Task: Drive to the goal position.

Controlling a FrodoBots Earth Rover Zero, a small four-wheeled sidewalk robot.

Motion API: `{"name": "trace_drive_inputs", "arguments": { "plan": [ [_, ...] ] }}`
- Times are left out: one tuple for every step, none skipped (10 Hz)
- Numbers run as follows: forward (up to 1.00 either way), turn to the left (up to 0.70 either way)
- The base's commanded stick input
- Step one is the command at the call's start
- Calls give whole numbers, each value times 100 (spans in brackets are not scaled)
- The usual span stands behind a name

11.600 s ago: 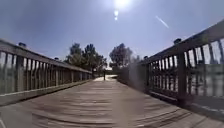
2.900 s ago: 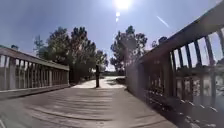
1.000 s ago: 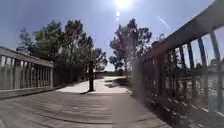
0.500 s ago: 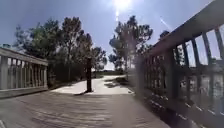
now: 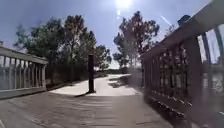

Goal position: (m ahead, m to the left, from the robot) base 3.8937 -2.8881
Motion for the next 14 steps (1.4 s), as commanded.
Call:
{"name": "trace_drive_inputs", "arguments": {
  "plan": [
    [70, 0],
    [70, 0],
    [70, 0],
    [70, 0],
    [70, 0],
    [70, 0],
    [70, 0],
    [70, 0],
    [70, 0],
    [70, 0],
    [70, 0],
    [70, 0],
    [70, 0],
    [70, 12]
  ]
}}
